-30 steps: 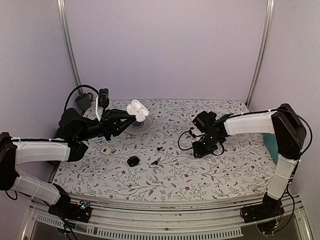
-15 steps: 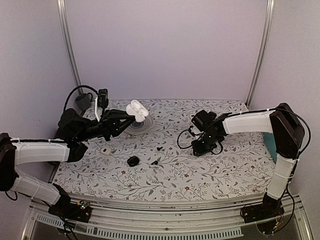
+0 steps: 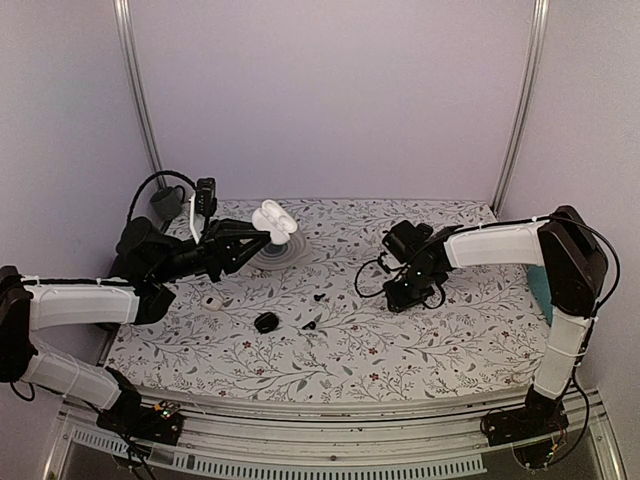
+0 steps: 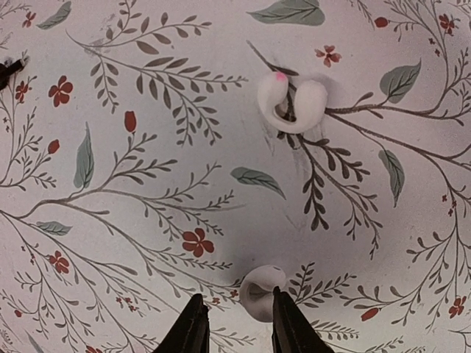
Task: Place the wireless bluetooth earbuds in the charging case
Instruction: Adjust the left earbud at the center of the board.
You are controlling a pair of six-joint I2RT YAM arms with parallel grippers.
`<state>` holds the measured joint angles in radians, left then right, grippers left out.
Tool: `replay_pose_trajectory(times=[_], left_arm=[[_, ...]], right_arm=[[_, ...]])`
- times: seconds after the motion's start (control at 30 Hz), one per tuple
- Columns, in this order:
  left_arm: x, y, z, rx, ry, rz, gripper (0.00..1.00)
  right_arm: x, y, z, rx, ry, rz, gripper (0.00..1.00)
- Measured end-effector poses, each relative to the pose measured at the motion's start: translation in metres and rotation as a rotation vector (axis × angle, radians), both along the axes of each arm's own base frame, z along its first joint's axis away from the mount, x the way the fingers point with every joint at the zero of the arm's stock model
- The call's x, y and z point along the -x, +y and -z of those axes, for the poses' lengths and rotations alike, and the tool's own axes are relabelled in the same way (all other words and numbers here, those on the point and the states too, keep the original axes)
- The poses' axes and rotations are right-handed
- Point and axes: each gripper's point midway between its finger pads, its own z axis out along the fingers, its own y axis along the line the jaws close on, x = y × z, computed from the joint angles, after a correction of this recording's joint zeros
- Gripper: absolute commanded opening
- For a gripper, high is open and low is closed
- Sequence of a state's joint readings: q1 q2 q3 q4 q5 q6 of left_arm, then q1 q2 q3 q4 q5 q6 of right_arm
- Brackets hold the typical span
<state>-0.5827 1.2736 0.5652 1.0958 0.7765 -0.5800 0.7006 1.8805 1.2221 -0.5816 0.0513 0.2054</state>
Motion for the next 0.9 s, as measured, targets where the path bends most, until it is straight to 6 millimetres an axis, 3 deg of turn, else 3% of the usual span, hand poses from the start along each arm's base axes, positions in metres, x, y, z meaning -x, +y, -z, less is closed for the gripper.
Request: replay_pose_trajectory(times=[0.9], left_arm=[[0.0001,0.0000,-0.0001,0.000,-0.001,0.000,0.00]], right_arm=[[0.0004,0.0026,-0.0035,0.012,-0.007,0.004,0.31]])
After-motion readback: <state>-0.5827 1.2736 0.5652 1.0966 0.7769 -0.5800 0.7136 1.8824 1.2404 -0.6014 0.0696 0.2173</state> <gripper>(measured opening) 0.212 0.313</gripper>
